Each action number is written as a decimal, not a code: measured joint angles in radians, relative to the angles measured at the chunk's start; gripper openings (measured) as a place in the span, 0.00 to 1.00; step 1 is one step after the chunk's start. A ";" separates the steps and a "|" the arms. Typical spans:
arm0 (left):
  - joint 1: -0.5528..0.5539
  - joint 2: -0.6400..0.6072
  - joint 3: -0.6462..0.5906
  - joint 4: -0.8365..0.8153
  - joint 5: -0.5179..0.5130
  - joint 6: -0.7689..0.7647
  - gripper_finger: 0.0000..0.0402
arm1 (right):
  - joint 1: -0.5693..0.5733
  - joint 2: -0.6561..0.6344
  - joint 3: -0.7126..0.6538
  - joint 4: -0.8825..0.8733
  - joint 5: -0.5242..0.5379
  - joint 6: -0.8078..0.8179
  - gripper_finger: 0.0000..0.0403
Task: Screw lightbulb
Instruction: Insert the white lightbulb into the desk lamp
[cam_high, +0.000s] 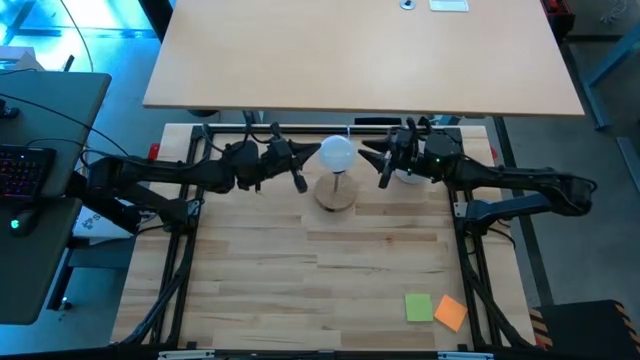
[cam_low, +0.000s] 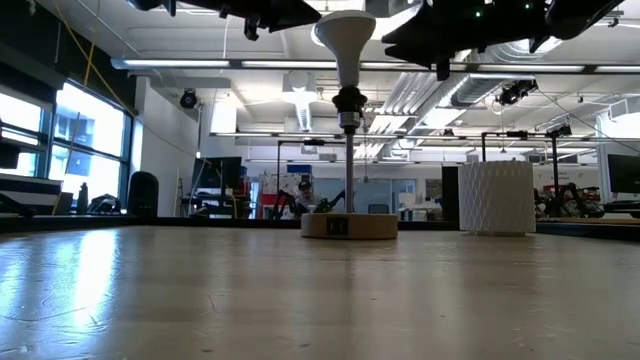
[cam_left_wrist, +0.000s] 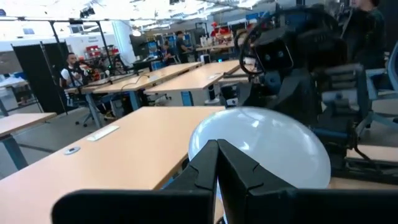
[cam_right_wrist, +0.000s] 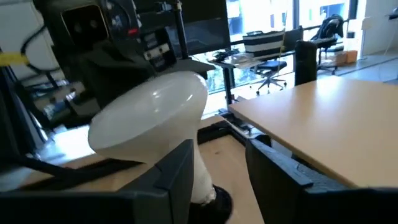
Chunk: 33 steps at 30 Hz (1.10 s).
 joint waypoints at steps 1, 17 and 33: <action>-0.001 -0.006 0.000 -0.003 0.000 0.000 0.01 | 0.000 -0.005 0.000 -0.019 0.000 -0.023 0.35; -0.055 -0.113 0.000 -0.148 0.003 0.035 0.01 | 0.000 -0.005 0.000 -0.144 -0.085 -0.187 0.36; -0.121 -0.098 0.000 -0.211 -0.152 0.034 0.01 | -0.021 0.275 0.174 -0.133 -0.238 -0.301 0.70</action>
